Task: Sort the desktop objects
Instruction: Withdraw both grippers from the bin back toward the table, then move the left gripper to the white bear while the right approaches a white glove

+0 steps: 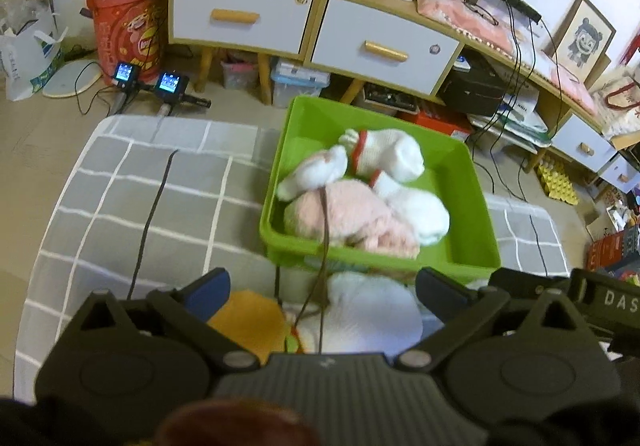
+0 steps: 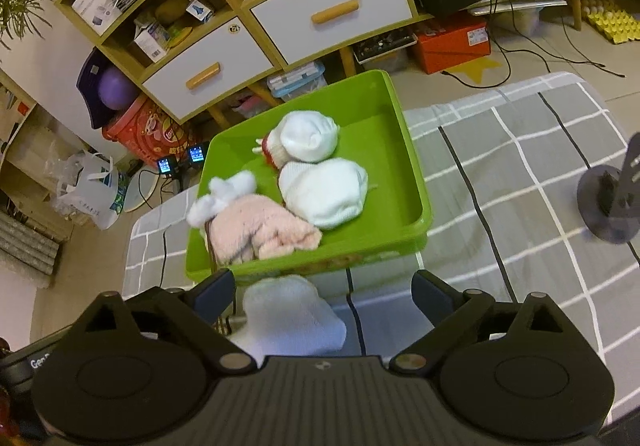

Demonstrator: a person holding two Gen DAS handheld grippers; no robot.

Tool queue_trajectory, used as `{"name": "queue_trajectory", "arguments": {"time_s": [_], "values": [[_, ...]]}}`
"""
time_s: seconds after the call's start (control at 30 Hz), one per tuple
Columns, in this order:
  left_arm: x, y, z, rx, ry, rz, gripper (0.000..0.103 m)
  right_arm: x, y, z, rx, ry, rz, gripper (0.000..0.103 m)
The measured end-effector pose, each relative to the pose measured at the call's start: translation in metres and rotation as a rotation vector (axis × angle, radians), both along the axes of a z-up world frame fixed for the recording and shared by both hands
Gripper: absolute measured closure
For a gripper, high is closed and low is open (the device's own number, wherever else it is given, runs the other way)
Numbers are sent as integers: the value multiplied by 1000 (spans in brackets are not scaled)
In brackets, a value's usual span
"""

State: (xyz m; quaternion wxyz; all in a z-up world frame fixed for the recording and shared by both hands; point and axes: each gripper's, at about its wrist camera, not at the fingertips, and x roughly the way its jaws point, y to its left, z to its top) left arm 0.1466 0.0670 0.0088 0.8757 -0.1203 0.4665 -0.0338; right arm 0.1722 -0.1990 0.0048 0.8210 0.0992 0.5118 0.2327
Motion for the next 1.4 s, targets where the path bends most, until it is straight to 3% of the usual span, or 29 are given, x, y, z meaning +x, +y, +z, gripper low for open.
{"name": "queue_trajectory", "arguments": {"time_s": [0.2,0.33,0.53,0.7,1.07,1.4], "values": [[-19,13,-15,-11,19,1,1,-13,-8,-11,12,40,22,4],[-22,27,-29,6,99,14,1,-17,-20,-22,-16,107,21,4],[-34,55,-32,-86,118,31,1,-17,-48,-29,-43,140,7,4],[-42,63,-40,-114,161,25,1,-21,-58,-35,-64,163,25,4],[-57,58,-63,-70,237,-37,1,-36,-50,-53,-134,196,123,4],[-62,35,-77,10,265,-171,1,-39,-35,-71,-174,238,171,4]]}}
